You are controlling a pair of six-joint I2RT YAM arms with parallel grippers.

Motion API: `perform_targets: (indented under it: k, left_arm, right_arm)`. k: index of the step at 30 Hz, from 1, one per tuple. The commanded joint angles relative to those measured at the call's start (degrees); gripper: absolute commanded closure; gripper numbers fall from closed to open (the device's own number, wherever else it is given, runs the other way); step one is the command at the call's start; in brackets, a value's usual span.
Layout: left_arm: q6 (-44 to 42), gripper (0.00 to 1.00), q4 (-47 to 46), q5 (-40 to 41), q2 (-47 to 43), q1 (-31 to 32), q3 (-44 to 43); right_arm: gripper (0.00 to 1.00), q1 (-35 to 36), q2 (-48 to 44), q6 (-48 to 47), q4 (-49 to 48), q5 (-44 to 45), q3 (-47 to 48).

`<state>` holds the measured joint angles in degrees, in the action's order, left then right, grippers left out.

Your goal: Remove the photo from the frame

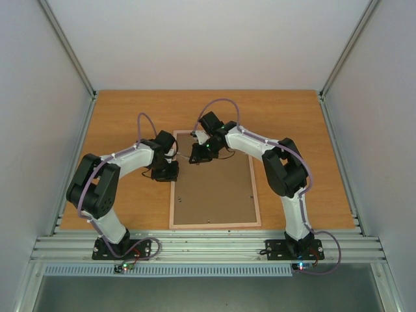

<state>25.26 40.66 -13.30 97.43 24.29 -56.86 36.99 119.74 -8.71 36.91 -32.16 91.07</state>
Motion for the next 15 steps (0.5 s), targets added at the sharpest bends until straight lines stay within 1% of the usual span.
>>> perform_targets:
  k: [1, 15]
  left_arm:
    - [0.03, 0.9, 0.64, -5.23, -0.46, 0.58, 1.58]
    - [0.14, 0.9, 0.82, -5.66, -1.04, 0.58, 2.26]
  right_arm:
    - [0.99, 0.36, 1.57, -1.71, 0.8, -2.97, 2.55]
    - [0.99, 0.28, 4.84, -1.53, 0.76, -2.65, 4.19]
